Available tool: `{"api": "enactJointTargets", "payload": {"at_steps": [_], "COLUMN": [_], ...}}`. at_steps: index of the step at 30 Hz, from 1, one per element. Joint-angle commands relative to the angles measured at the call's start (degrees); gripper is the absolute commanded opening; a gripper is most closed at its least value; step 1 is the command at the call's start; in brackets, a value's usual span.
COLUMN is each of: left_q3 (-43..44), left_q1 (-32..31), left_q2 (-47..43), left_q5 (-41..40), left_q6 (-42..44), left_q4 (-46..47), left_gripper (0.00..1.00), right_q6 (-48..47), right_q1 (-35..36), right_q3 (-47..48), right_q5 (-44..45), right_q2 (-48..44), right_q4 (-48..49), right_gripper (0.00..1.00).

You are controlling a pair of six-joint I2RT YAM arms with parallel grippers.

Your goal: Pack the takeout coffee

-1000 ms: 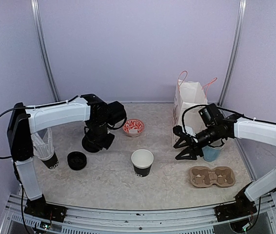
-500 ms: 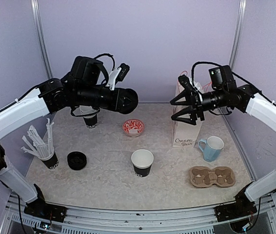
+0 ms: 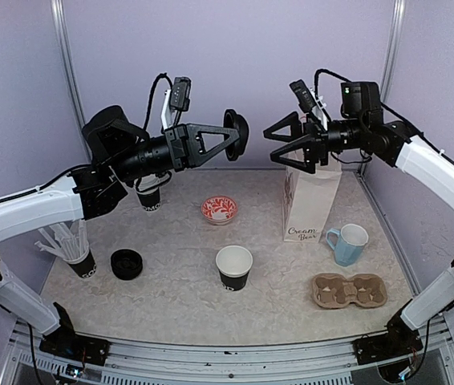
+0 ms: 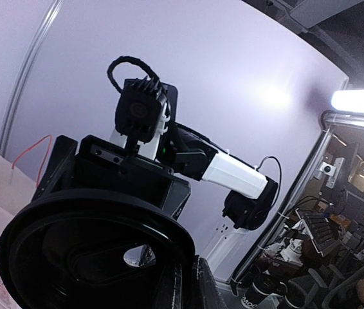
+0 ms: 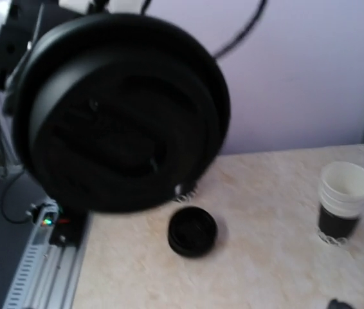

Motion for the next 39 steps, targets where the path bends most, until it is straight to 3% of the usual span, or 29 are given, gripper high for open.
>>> {"api": "enactJointTargets", "payload": {"at_steps": [1, 26, 34, 36, 39], "left_q3": [-2.77, -3.44, -3.17, -2.81, -0.43], "left_q1": [0.25, -1.8, -1.85, -1.79, -1.72], "left_q2": [1.54, 4.06, 4.29, 4.25, 2.73], "left_q5": [3.11, 3.94, 3.81, 3.74, -0.31], "left_q6": [-6.79, -8.29, -7.77, -6.35, 0.2], "left_q4": [13.83, 15.26, 14.36, 11.66, -0.03], "left_gripper": [0.0, 0.0, 0.0, 0.08, 0.35], "right_q6": [4.18, 6.63, 6.73, 6.05, 3.58], "right_q1": [2.89, 8.01, 8.02, 7.99, 7.89], "right_q3": [3.11, 7.19, 6.56, 6.06, 5.17], "right_q5": [-3.44, -4.4, -5.01, -4.32, -1.57], "right_q2": [1.76, 6.02, 5.92, 5.61, 5.16], "right_q4": [3.03, 4.47, 4.71, 4.3, 2.12], "right_gripper": [1.0, 0.95, 0.81, 0.79, 0.77]}}
